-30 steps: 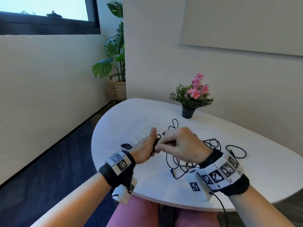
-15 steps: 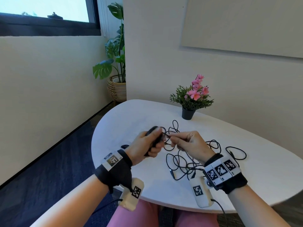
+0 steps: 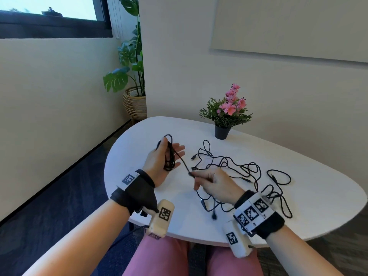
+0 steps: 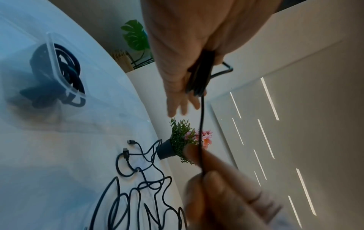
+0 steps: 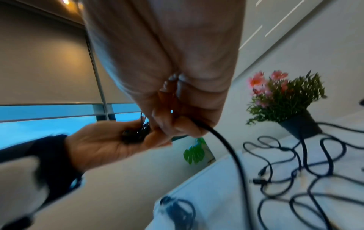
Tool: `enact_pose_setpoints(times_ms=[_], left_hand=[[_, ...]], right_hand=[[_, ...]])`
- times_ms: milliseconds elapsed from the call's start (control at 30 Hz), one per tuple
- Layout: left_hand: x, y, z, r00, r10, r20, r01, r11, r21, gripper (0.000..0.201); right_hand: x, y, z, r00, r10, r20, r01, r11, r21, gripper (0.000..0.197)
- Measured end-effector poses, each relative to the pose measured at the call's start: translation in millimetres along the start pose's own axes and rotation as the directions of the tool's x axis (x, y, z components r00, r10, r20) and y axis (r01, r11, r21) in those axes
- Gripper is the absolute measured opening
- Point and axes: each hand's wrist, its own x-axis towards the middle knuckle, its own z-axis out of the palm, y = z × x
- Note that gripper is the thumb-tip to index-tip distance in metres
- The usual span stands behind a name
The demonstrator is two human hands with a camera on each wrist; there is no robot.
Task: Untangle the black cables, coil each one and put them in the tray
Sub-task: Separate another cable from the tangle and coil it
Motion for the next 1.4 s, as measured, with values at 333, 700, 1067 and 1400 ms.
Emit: enact_pose_setpoints(times_ms=[333, 700, 1067, 1400], left_hand=[[12, -2, -12, 0.939, 0.222, -0.264, -0.160, 0.958, 0.239, 0.028], [-21, -14, -11, 0.960, -0.008, 0.280, -0.200, 0.680, 0.705, 0.075], [-34, 9, -14, 0.843, -0.169, 0.511, -0.160, 0.828, 0.537, 0.034], [-28, 10, -4, 0.982, 0.047, 0.183, -0.100, 0.951, 0.293, 0.036]], right_hand=[[-12, -7, 35, 0.990, -0.054, 0.131, 0.085, 0.966, -0.243, 0.035], [9, -43, -8, 0.920, -0.370, -0.129, 0.308, 0.886, -0.346, 0.009], [17, -13, -14, 0.977, -0.120, -0.174, 0.148, 0.976, 0.158, 0.014], [16, -11, 1, 0.913, -0.140, -0.384, 0.224, 0.957, 0.183, 0.032]])
